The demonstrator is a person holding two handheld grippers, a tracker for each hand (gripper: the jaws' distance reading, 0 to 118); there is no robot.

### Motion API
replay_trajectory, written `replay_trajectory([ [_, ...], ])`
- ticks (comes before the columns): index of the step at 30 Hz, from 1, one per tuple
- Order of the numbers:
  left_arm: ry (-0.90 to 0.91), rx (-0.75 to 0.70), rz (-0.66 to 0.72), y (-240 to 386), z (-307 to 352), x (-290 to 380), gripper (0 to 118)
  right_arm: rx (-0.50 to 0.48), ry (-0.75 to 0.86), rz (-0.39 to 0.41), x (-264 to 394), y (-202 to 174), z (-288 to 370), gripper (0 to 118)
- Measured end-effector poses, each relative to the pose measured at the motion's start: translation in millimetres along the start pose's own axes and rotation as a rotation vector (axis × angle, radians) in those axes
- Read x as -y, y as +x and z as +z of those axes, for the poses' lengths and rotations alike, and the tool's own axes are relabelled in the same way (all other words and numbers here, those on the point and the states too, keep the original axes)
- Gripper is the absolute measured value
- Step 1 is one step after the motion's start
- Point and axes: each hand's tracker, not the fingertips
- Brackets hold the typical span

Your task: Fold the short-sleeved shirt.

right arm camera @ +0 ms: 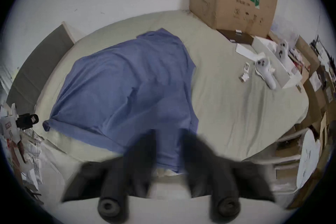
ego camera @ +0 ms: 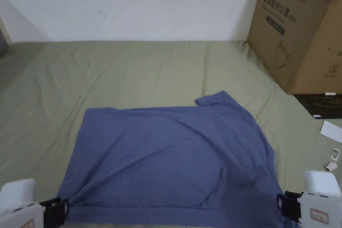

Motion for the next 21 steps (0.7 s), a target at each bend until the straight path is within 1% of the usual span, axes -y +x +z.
replay_trajectory([
  [1, -0.008, -0.005, -0.008, 1.0, 1.3, 4.7, 0, -0.011, -0.004, -0.009, 2.9, -2.8, -2.1, 1],
  [2, -0.007, -0.022, -0.015, 2.7, 1.8, 11.0, 0, -0.023, -0.01, -0.024, 5.0, -3.8, -4.7, 1],
  [3, 0.003, -0.022, -0.021, 3.8, 2.2, 19.1, 0, -0.07, -0.032, -0.03, 8.3, -5.3, -9.5, 0],
  [5, -0.053, -0.025, -0.026, 1.6, -2.7, 30.2, 0, -0.056, -0.049, -0.032, 14.8, -10.5, -18.1, 0],
  [6, -0.049, -0.034, -0.017, 0.4, -2.6, 36.8, 0, -0.047, -0.055, -0.027, 18.3, -13.9, -20.2, 0],
  [9, -0.068, -0.048, -0.014, -6.2, -0.8, 46.1, 0, -0.062, -0.072, -0.015, 22.8, -18.6, -21.0, 0],
  [10, -0.064, -0.063, -0.018, -8.8, 0.1, 49.0, 14, -0.062, -0.078, -0.011, 23.5, -19.9, -22.4, 0],
  [11, -0.06, -0.07, -0.013, -16.2, -0.6, 47.8, 40, -0.06, -0.083, -0.006, 24.2, -20.6, -23.9, 0],
  [13, -0.073, -0.101, 0.015, -24.4, -5.2, 48.6, 100, -0.052, -0.092, -0.003, 24.9, -20.4, -27.3, 0],
  [14, -0.082, -0.11, 0.036, -28.0, -8.6, 48.6, 105, -0.053, -0.097, -0.01, 25.2, -19.8, -27.9, 0],
  [15, -0.077, -0.107, 0.043, -31.5, -10.5, 44.7, 102, -0.061, -0.102, -0.021, 25.6, -19.2, -28.3, 0],
  [17, -0.058, -0.095, 0.059, -37.6, -15.4, 39.2, 103, -0.069, -0.107, -0.031, 25.8, -18.1, -28.8, 0],
  [21, -0.056, -0.106, 0.092, -49.5, -37.2, 25.0, 102, -0.052, -0.108, -0.028, 23.7, -15.7, -29.9, 0],
])
